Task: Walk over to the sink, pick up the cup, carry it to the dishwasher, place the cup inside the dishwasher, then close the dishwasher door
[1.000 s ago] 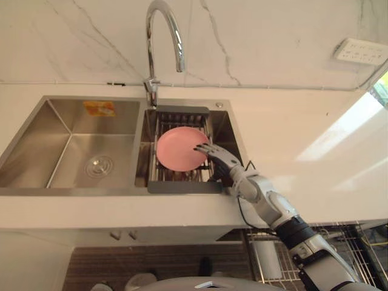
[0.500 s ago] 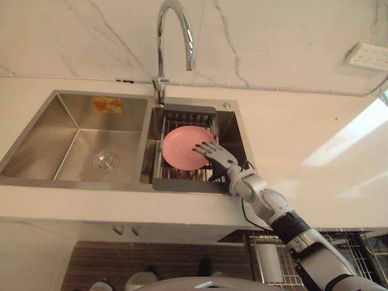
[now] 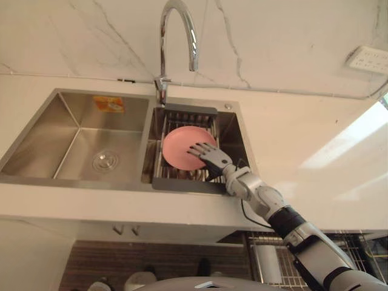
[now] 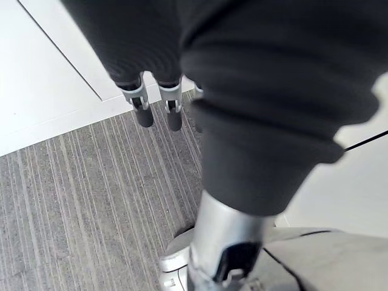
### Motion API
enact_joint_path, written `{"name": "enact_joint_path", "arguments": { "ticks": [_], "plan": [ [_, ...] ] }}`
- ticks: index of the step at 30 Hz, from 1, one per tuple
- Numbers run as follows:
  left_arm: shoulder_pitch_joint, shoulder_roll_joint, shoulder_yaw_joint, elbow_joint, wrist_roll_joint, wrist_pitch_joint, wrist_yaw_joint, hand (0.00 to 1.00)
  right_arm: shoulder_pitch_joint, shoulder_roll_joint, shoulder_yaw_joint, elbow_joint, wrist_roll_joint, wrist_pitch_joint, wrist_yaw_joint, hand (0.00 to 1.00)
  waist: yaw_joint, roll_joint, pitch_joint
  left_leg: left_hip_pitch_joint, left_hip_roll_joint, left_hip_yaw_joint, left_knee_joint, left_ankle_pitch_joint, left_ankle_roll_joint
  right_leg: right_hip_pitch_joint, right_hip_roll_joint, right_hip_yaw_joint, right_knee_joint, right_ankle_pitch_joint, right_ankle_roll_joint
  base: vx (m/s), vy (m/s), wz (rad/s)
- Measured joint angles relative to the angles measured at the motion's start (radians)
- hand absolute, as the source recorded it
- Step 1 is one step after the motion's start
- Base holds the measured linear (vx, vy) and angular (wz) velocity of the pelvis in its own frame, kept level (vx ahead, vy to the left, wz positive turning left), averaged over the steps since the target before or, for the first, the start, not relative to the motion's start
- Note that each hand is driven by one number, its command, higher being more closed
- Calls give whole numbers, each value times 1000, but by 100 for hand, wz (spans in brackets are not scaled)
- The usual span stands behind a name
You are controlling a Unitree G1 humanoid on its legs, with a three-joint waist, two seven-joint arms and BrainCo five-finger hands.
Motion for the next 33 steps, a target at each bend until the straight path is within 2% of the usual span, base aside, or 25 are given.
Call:
{"name": "enact_joint_path", "arguments": {
  "ticks": [3, 5, 8, 11, 19, 27, 30, 33],
  "plan": [
    [1, 1, -1, 2, 1, -14, 0, 0, -39, 16, 1, 85, -6, 3, -72, 0, 2, -1, 0, 0, 0, -7, -5, 5, -1, 6, -1, -6, 0, -1, 1, -58, -1, 7],
    [2, 5, -2, 2, -12, -20, 0, 0, -55, 22, 1, 141, -44, 23, -174, 0, 10, -3, 2, 1, 0, -18, -18, 11, -6, 8, 0, -16, 0, -9, 7, -53, -9, 13],
    [1, 7, -2, 1, -29, -25, 1, 0, -55, 27, 1, 186, -70, 46, -271, 0, 23, -4, 2, 2, 0, -22, -29, 18, -8, 10, 0, -27, 0, -11, 6, -27, -8, 10],
    [3, 8, 0, 1, -29, -35, 2, 0, -55, 39, 1, 219, -80, 70, -321, 0, 31, -4, 2, 1, 0, -25, -30, 19, -8, 11, -1, -32, 0, -9, 3, -5, -3, 6],
    [6, 7, 5, 0, -24, -38, 2, 0, -54, 65, 1, 263, -72, 99, -357, 0, 32, -4, 2, 13, -1, -25, -30, 22, -2, 15, -1, -32, 6, -8, 3, 4, 0, 0],
    [26, 7, 4, -26, -31, -41, 7, 0, -55, 69, -2, 265, 11, 114, -390, 0, 39, -4, 2, 14, -1, -34, -29, 23, -2, 18, -1, -35, 2, -8, 3, -23, 2, 1],
    [31, 8, 5, -30, -60, -40, 15, 0, -55, 68, -3, 271, 54, 136, -414, 0, 45, -3, 2, 12, -1, -44, -29, 23, -2, 18, -1, -39, 2, -9, 3, -26, 0, 4],
    [42, 10, 8, -31, -91, -62, 25, 0, -55, 71, -14, 295, 93, 150, -459, 0, 48, -3, 2, 9, -1, -48, -29, 24, -3, 18, -1, -44, 2, -11, 5, -14, 0, 3]
  ]
}}
